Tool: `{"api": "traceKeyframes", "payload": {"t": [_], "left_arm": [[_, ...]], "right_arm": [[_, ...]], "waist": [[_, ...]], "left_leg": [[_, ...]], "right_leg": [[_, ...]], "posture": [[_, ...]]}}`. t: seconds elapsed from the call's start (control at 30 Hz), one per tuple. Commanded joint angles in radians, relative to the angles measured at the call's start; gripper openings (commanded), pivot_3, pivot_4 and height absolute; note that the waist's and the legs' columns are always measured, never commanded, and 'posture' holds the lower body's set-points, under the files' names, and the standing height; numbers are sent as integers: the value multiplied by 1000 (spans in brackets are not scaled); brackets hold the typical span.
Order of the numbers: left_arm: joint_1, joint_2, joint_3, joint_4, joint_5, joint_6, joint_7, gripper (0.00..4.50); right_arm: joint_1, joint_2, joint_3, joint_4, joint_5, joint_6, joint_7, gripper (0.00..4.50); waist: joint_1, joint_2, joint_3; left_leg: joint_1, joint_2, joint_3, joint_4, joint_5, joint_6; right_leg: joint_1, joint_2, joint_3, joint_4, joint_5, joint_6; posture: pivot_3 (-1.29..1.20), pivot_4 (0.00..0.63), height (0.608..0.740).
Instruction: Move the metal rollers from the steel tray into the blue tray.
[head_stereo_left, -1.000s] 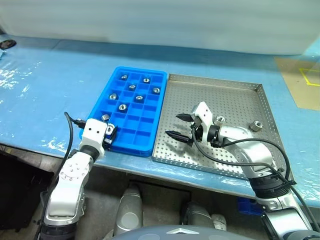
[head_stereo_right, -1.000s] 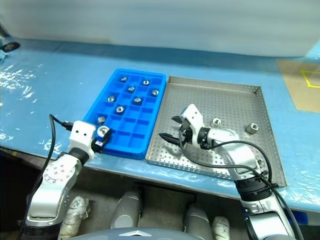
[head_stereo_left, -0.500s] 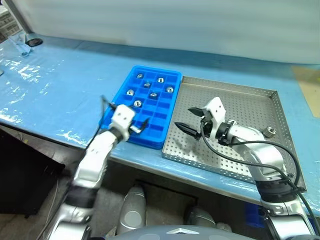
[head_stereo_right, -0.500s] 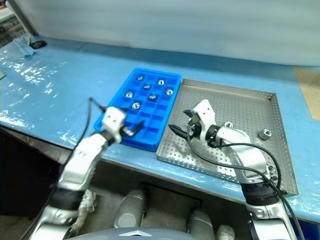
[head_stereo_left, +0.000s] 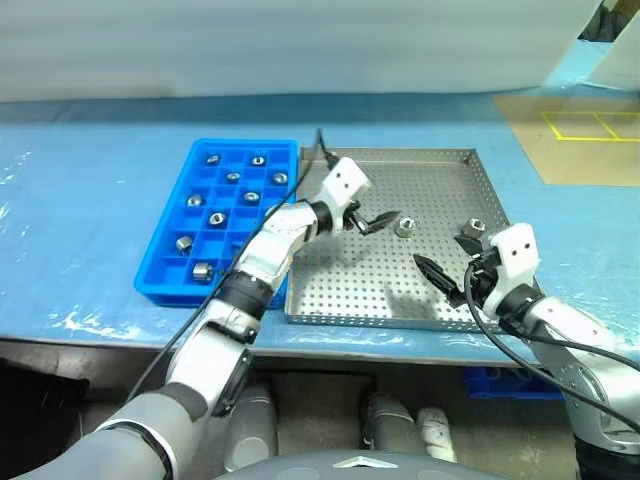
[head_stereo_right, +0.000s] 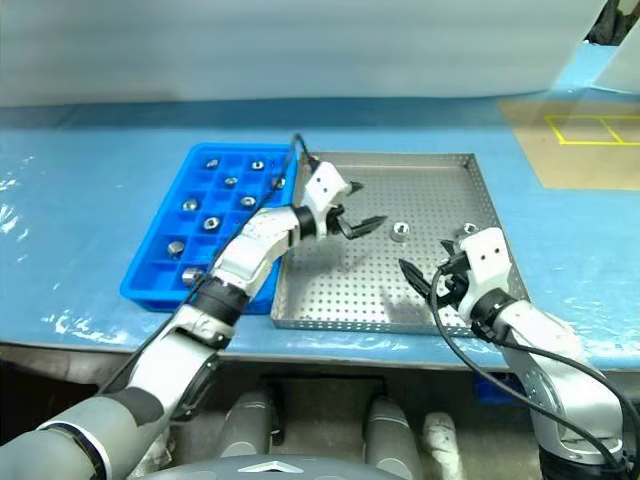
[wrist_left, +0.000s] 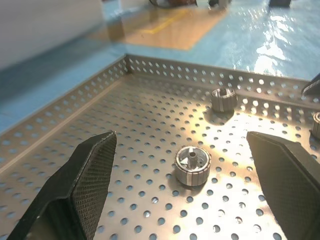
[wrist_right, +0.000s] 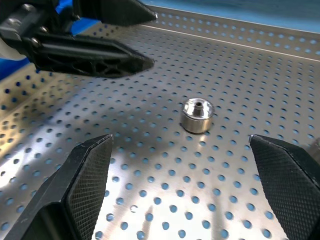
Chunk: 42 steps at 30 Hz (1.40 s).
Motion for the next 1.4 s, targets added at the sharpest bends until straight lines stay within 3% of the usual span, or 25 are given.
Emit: {"api": "traceKeyframes", "payload": {"t": [0.03,0.2,0.4,0.6,0.9,1.4], "left_arm": [[-94,-17,-5,181,44,-87,10,4361],[-203,-67,28,404,66,-162,37,4361],[-263,-118,58,502,70,-204,20,4361],[-270,-139,48,550,113,-214,43,4361],[-284,-177,50,590,167,-221,157,4361],[-297,-210,55,597,177,-219,134,4361]], "right_arm": [[11,7,-44,-75,35,14,-28,4500],[42,18,-52,-113,47,30,-60,4500],[73,25,-56,-140,58,34,-87,4500],[80,22,-47,-146,59,34,-101,4500],[91,35,-27,-164,56,32,-127,4500],[129,92,33,-219,47,37,-188,4500]], "waist": [[-7,0,0],[-16,0,0],[-19,0,0],[-28,-1,0],[-27,-1,0],[-31,-1,0]], "left_leg": [[-1,0,0,0,0,0],[-4,-1,3,4,-8,7],[-3,-2,5,10,-11,6],[6,-1,7,9,-10,5],[4,-2,8,9,-11,7],[5,-2,8,8,-11,7]], "right_leg": [[-1,0,0,0,0,0],[-1,-1,0,-1,-1,2],[2,-5,0,-1,-2,1],[7,-6,1,-1,-6,9],[7,-5,1,-2,-3,3],[7,-5,1,-3,-3,3]], "posture": [[-210,150,740],[-251,150,740],[-271,150,740],[-289,150,740],[-302,150,740],[-337,150,740]]}}
